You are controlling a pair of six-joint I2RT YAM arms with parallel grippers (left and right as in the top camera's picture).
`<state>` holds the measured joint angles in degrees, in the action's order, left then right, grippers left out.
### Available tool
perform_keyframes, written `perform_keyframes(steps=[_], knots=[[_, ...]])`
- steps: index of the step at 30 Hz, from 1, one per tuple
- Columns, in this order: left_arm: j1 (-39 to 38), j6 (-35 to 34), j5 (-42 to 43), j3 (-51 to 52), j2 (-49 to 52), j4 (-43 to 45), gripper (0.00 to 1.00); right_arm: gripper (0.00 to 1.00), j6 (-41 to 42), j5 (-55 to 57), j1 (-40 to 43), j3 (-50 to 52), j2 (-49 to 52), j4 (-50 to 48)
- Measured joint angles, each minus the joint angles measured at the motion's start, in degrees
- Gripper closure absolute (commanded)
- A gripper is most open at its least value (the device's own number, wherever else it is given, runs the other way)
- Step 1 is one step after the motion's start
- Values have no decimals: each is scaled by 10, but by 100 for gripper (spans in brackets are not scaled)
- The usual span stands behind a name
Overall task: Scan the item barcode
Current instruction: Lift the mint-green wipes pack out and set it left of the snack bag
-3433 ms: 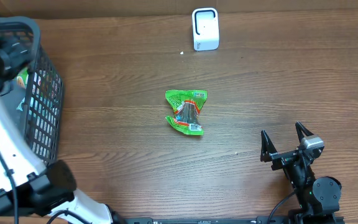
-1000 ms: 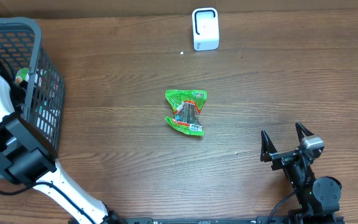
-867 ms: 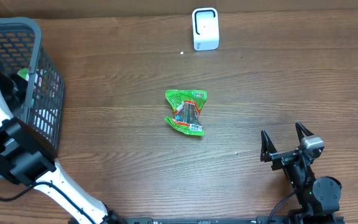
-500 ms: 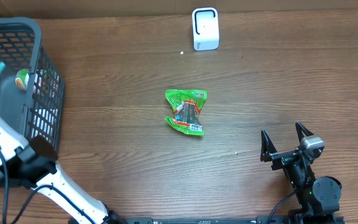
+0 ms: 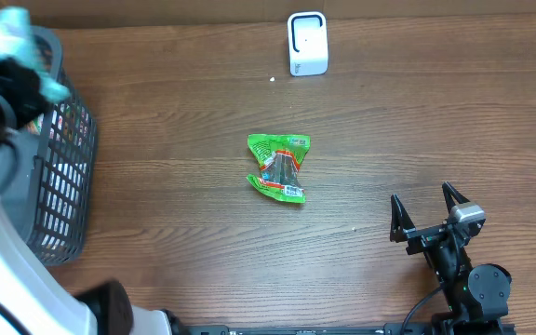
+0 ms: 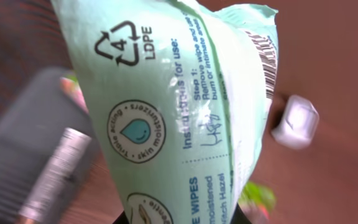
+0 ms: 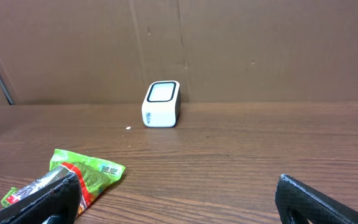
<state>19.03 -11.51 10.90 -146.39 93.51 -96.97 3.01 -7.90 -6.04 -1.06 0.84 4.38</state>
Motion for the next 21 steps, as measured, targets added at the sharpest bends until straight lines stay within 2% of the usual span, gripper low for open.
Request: perform_keyframes(steps=[7, 15, 21], knots=[[-139, 41, 3, 215, 4, 25, 96, 0, 0, 0, 0, 0, 0, 0], [-229, 108, 3, 502, 43, 187, 95, 0, 0, 0, 0, 0, 0, 0], [-250, 123, 2, 631, 53, 304, 90, 0, 0, 0, 0, 0, 0, 0]])
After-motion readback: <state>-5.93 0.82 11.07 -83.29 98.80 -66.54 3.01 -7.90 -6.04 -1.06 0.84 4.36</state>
